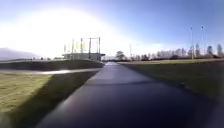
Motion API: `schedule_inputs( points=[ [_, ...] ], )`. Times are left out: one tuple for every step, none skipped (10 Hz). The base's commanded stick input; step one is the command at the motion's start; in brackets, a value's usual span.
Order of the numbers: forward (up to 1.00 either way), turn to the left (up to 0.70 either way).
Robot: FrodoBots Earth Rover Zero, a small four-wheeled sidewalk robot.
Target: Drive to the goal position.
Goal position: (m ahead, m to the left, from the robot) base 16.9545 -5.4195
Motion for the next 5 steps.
schedule_inputs(
  points=[
    [1.00,0.00],
    [1.00,0.00],
    [1.00,-0.06],
    [1.00,-0.15],
    [1.00,-0.23]
  ],
)
